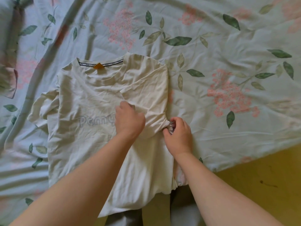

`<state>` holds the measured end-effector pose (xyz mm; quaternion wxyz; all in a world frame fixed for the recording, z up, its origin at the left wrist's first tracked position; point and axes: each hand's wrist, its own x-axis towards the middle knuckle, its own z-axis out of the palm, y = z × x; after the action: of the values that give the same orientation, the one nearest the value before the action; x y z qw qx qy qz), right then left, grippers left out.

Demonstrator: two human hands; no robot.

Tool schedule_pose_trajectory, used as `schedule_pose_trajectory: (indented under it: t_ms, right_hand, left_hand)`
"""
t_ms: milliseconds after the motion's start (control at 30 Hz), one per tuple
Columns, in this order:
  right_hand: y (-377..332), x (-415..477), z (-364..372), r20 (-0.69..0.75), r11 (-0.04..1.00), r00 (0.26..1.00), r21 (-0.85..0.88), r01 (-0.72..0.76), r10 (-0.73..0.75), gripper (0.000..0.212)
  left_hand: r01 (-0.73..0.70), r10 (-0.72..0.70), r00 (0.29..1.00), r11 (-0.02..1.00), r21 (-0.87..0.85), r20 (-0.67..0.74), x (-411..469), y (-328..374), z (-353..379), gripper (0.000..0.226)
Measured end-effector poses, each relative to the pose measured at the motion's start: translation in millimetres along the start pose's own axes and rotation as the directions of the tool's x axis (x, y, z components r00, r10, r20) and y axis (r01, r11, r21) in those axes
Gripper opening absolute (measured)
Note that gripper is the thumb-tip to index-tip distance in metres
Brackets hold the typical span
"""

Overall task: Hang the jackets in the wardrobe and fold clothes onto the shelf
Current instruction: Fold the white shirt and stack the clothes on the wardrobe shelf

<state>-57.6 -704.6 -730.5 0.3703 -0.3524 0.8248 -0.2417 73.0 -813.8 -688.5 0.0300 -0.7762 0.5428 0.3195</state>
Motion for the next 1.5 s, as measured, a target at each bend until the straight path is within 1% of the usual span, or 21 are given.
schedule_pose_trajectory:
  t_ms: [67,100,167,233,367,400,500,567,633,700,767,867,933,1000,1033,1133,1200,1267,1367,1433,1500]
  right_hand:
    - [-1,2,-1,0.006,1.0,1.0,0.024,-0.008,0.007,0.03]
    - [-1,3,-1,0.02,0.999,1.0,0.031,-0.009,0.008,0.026]
    - [-2,4,-2,0.058,0.998,0.998,0.057,-0.003,0.0,0.021]
    - [-2,4,-3,0.082,0.995,0.997,0.096,0.004,-0.012,0.019]
    - [-2,6,-6,0.1,0.992,0.995,0.127,0.009,-0.021,0.013]
    - [-3,6,-6,0.106,0.991,0.994,0.137,0.003,-0.018,0.013]
    - [-6,7,-6,0.102,0.98,0.994,0.197,0.026,-0.047,0.021]
    - [-6,8,-7,0.08,0.972,0.993,0.227,0.064,-0.084,0.02]
    - [-3,8,-9,0.077,0.971,0.994,0.23,0.06,-0.08,0.011]
    - [0,6,-14,0.053,0.967,0.997,0.252,0.049,-0.064,0.016]
    - [2,5,-22,-0.03,0.954,0.999,0.3,0.027,-0.019,0.02]
    - [4,9,-30,-0.156,0.927,0.985,0.375,-0.007,0.07,0.026]
    - [4,11,-31,-0.175,0.952,0.985,0.301,0.053,0.001,0.025]
    - [5,14,-32,-0.152,0.981,0.983,0.145,0.128,-0.106,0.02]
    - [8,16,-33,-0.119,0.99,0.987,0.076,0.115,-0.105,0.018]
    - [18,30,-41,0.011,0.99,0.995,-0.096,-0.102,0.103,0.017]
    - [22,36,-44,0.072,0.977,0.989,-0.177,-0.115,0.129,0.017]
    - [21,38,-48,0.103,0.988,0.99,-0.132,-0.08,0.094,0.02]
    - [19,38,-53,0.135,0.989,0.984,0.077,-0.123,0.112,0.018]
    - [17,38,-55,0.178,0.966,0.974,0.195,-0.171,0.137,0.021]
    - [15,39,-54,0.213,0.954,0.967,0.232,-0.189,0.14,0.025]
  left_hand:
    - [-0.259,0.282,0.943,0.955,0.142,-0.177,10,22,-3,0.042]
    - [-0.369,0.402,0.896,0.91,0.188,-0.19,17,35,-3,0.042]
    - [-0.504,0.538,0.836,0.831,0.237,-0.109,39,61,1,0.044]
    - [-0.553,0.574,0.819,0.793,0.258,-0.009,62,88,5,0.047]
    - [-0.515,0.523,0.845,0.741,0.43,0.111,89,130,14,0.058]
    - [-0.497,0.501,0.856,0.734,0.463,0.125,93,137,13,0.055]
    - [-0.475,0.452,0.873,0.698,0.536,0.185,100,157,7,0.031]
    - [-0.455,0.407,0.886,0.679,0.576,0.22,101,169,5,0.021]
    - [-0.44,0.376,0.897,0.712,0.547,0.232,104,183,4,0.017]
    - [-0.406,0.36,0.913,0.783,0.471,0.189,105,196,0,0.019]
    - [-0.358,0.335,0.933,0.85,0.386,0.127,109,205,-1,0.017]
    - [-0.306,0.305,0.951,0.922,0.236,0.04,119,205,1,0.028]
    - [-0.284,0.289,0.957,0.941,0.186,0.002,123,200,5,0.028]
    - [-0.292,0.29,0.956,0.946,0.144,0.034,123,197,12,0.032]
    - [-0.302,0.297,0.953,0.944,0.134,0.057,122,194,14,0.036]
    - [-0.372,0.352,0.925,0.915,0.156,0.141,121,185,17,0.042]
    - [-0.409,0.382,0.906,0.901,0.147,0.184,116,180,12,0.045]
    - [-0.434,0.411,0.894,0.893,0.117,0.178,112,173,5,0.044]
    - [-0.417,0.409,0.909,0.896,0.152,0.081,106,151,-4,0.041]
    - [-0.336,0.334,0.942,0.921,0.198,0.045,102,131,-7,0.049]
    - [-0.192,0.191,0.981,0.961,0.201,0.023,94,111,-8,0.064]
